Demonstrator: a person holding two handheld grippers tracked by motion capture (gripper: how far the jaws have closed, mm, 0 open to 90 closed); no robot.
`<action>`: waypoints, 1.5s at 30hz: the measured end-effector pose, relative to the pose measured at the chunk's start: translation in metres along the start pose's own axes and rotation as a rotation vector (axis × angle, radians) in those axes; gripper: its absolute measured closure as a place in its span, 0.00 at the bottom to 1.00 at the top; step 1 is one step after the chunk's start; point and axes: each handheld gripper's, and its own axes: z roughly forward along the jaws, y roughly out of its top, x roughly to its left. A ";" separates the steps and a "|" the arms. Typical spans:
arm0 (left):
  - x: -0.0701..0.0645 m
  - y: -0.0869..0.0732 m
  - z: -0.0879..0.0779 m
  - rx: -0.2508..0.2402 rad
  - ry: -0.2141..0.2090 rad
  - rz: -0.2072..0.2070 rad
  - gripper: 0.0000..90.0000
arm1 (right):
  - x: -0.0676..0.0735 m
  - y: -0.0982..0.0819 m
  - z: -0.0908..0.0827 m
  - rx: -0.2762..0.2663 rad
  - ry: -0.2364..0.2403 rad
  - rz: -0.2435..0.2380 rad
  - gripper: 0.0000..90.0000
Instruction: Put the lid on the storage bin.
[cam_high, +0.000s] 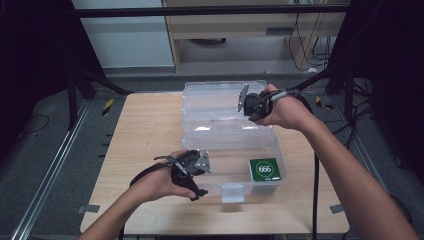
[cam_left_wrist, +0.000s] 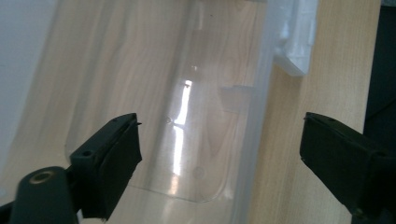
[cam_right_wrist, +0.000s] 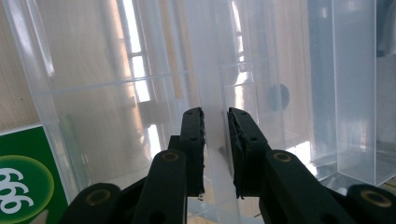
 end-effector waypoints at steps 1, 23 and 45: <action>-0.001 0.000 0.002 0.009 -0.008 0.002 0.19 | 0.000 0.000 0.000 0.000 0.000 -0.002 0.86; 0.001 0.004 0.022 0.127 -0.087 0.026 0.87 | 0.000 0.002 0.001 0.008 0.000 -0.022 0.87; 0.006 0.002 0.024 0.086 -0.021 -0.041 0.90 | -0.005 0.007 -0.004 -0.011 0.051 -0.031 0.96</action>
